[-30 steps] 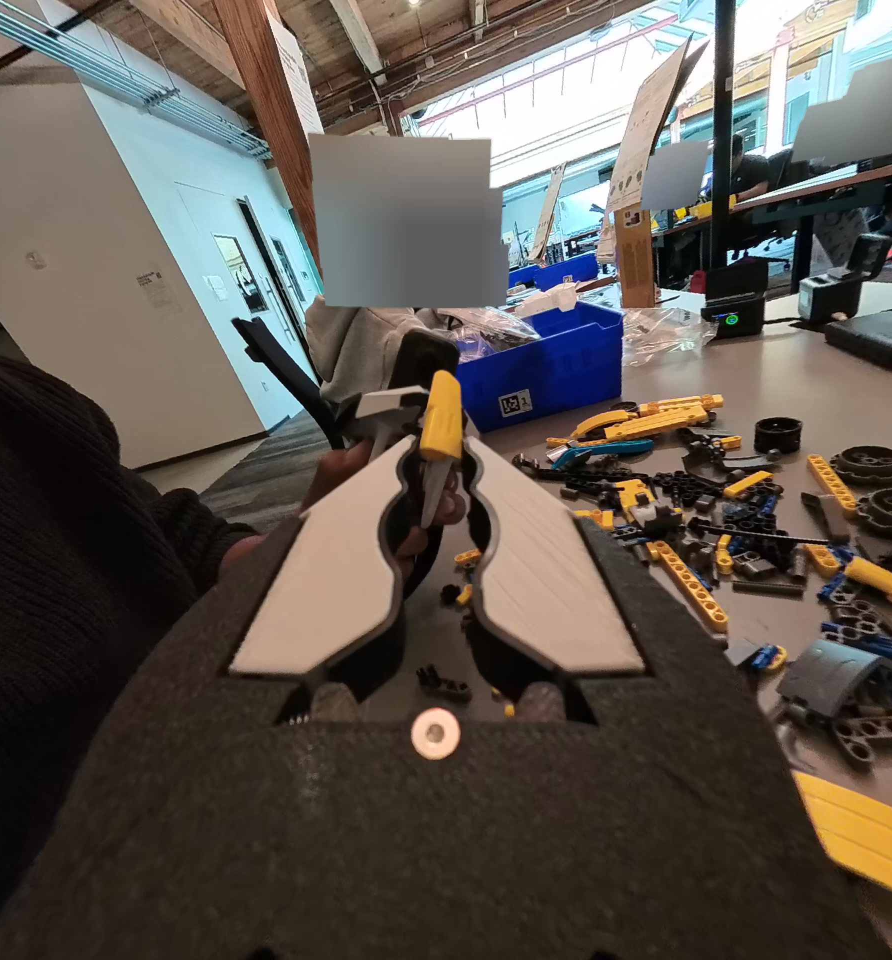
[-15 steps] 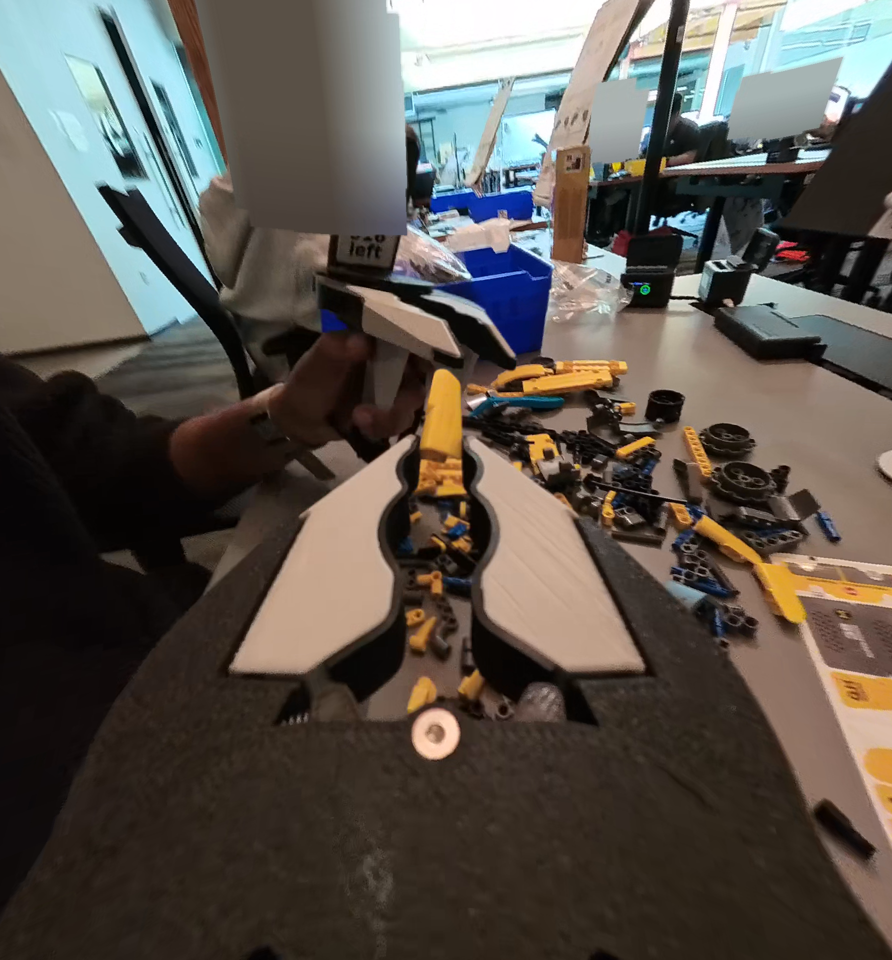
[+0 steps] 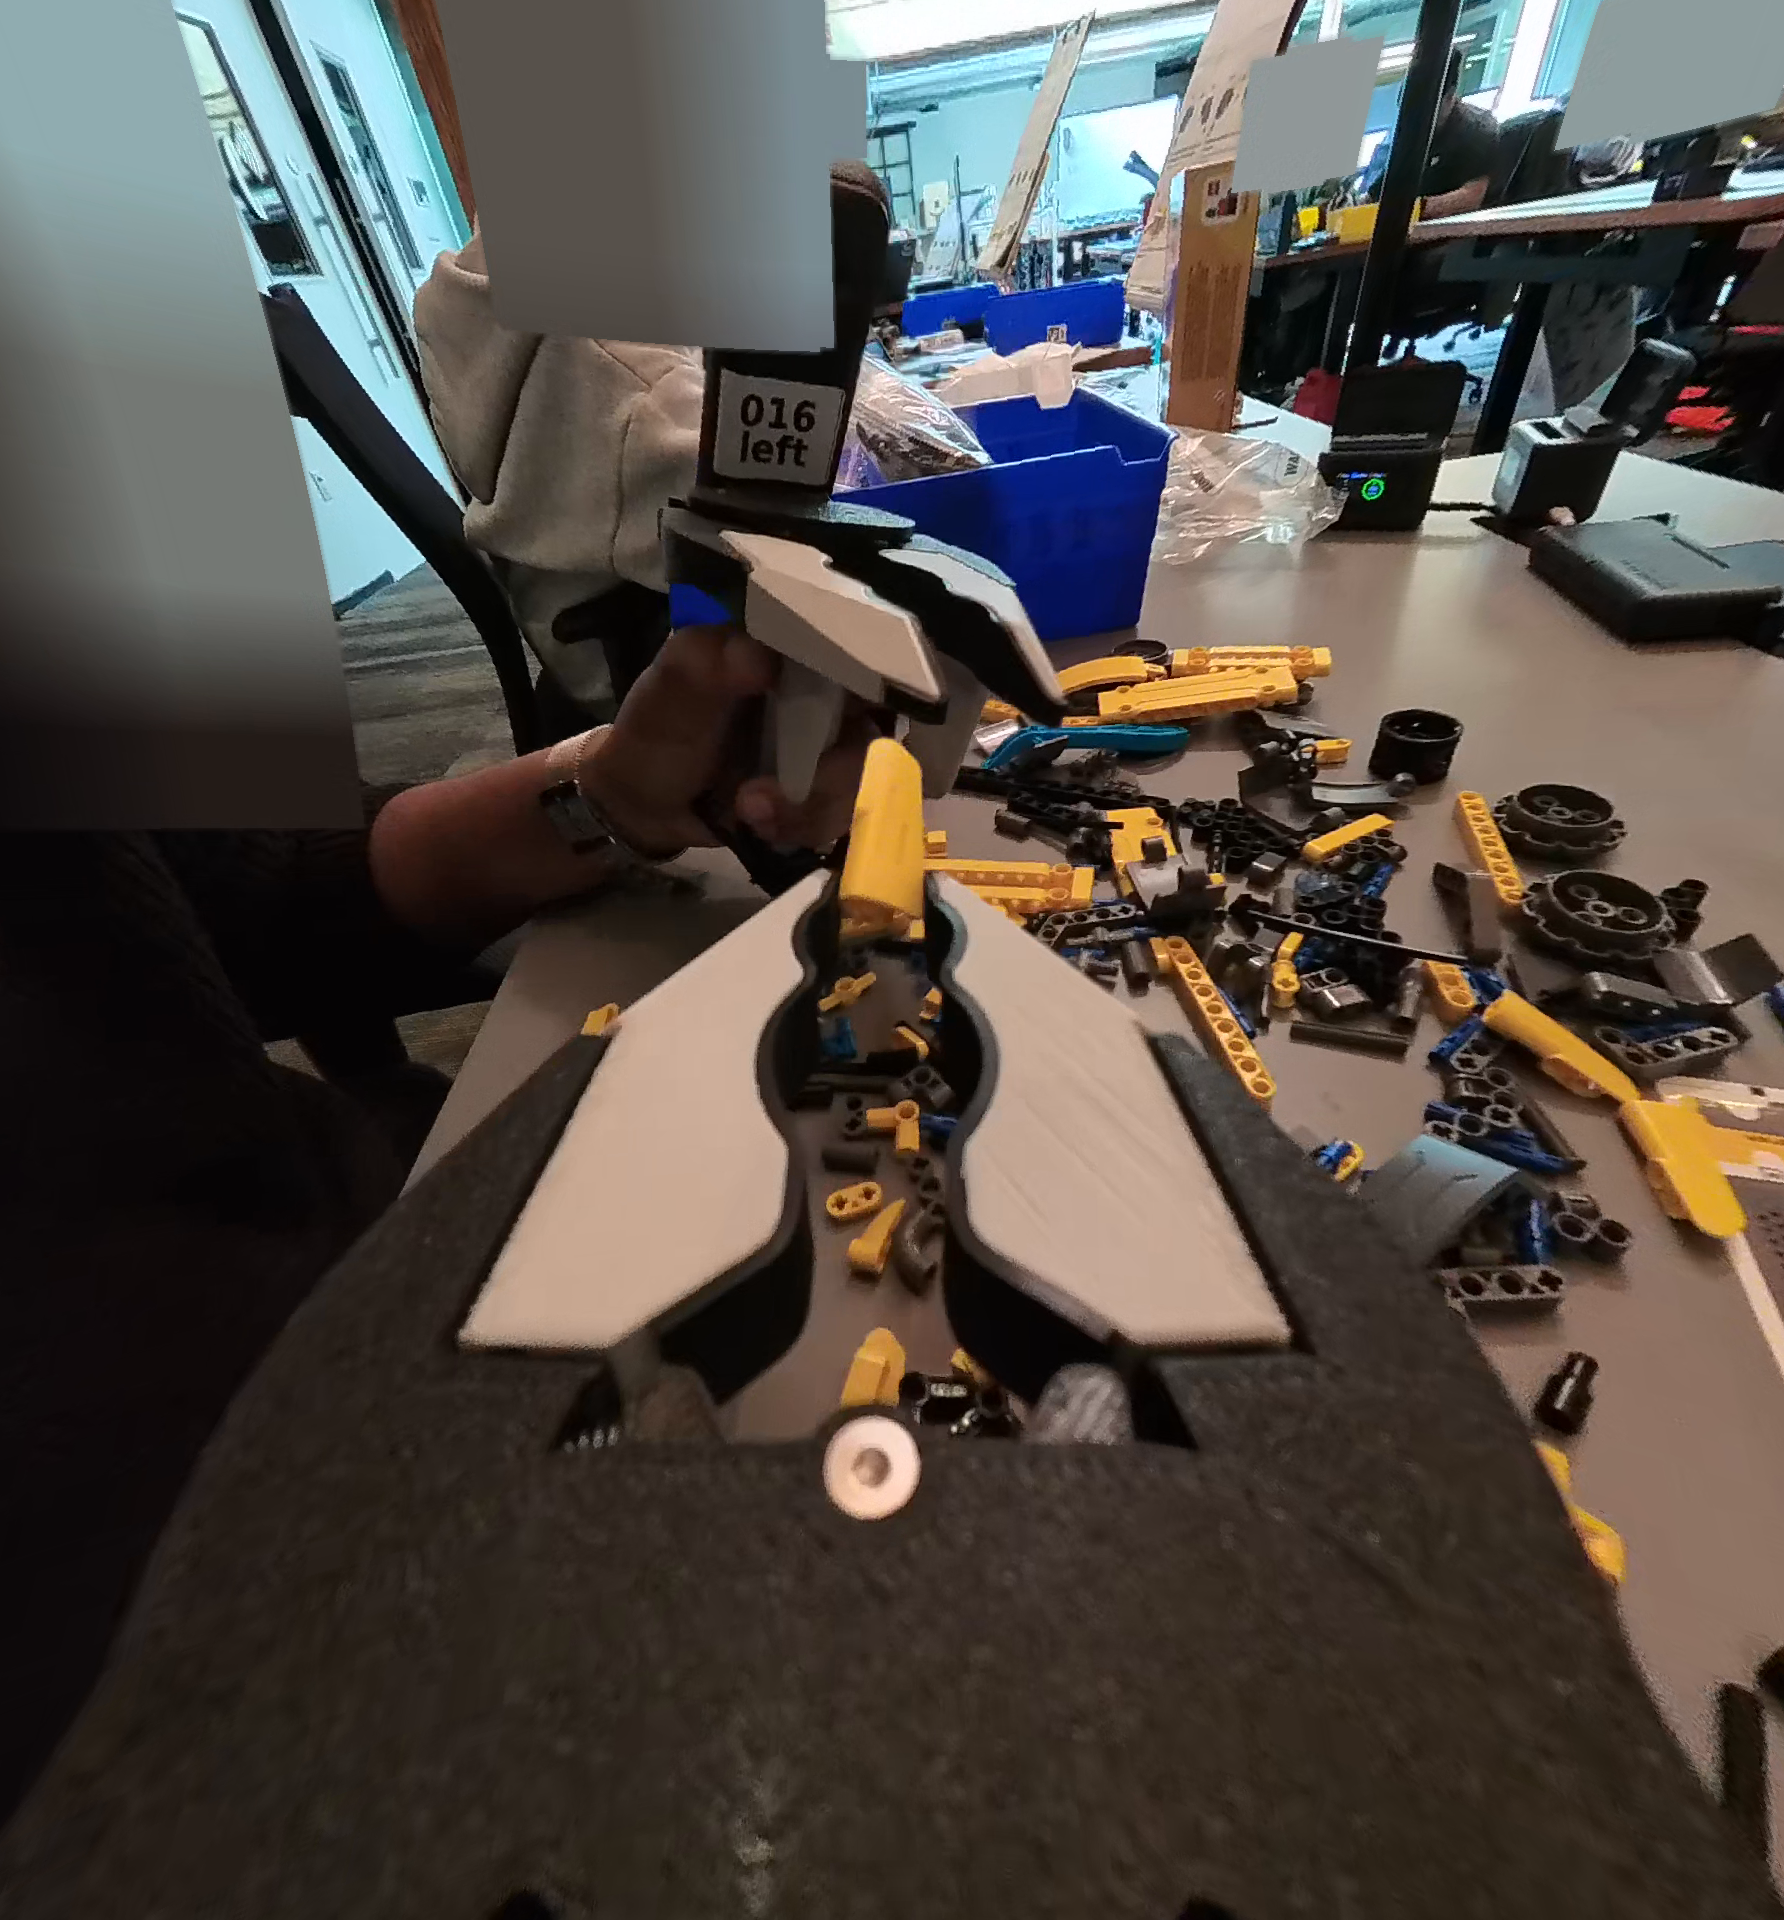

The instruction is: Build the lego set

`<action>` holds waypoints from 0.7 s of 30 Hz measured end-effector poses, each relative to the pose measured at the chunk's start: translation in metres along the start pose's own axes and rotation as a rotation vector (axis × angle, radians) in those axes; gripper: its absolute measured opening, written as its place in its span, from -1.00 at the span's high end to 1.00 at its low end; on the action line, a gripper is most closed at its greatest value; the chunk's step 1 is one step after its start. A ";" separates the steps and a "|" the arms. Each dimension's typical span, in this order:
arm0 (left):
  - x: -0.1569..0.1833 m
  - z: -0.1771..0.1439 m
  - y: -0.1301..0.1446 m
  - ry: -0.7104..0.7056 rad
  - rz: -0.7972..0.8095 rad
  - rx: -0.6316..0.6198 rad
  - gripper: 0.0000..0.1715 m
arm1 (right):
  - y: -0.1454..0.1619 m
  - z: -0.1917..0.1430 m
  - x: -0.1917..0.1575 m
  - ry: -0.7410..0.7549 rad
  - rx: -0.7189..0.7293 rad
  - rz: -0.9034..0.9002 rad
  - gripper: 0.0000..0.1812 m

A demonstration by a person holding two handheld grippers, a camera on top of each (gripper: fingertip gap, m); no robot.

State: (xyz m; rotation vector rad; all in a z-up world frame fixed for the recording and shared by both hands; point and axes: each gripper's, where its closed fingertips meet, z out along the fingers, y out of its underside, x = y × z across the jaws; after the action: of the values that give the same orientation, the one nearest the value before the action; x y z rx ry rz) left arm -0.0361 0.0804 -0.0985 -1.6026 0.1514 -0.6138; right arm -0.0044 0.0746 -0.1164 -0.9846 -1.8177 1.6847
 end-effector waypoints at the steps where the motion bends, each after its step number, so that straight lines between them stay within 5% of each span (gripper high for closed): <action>1: 0.001 0.001 0.001 0.004 0.002 -0.004 0.74 | 0.001 0.000 0.000 0.000 -0.002 0.002 0.83; 7: 0.006 0.001 0.000 0.033 -0.002 0.003 0.74 | -0.002 -0.002 -0.001 -0.014 0.013 0.005 0.83; 13: 0.027 -0.008 -0.020 0.210 -0.080 0.127 0.74 | -0.017 -0.011 -0.004 -0.092 0.105 0.085 0.83; 21: 0.035 -0.005 -0.013 0.258 -0.080 0.081 0.74 | 0.007 -0.006 -0.018 -0.087 -0.088 -0.202 0.83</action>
State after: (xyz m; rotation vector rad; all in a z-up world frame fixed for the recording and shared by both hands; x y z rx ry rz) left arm -0.0118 0.0624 -0.0759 -1.4523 0.2512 -0.8785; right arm 0.0130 0.0645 -0.1199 -0.7437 -1.9896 1.5590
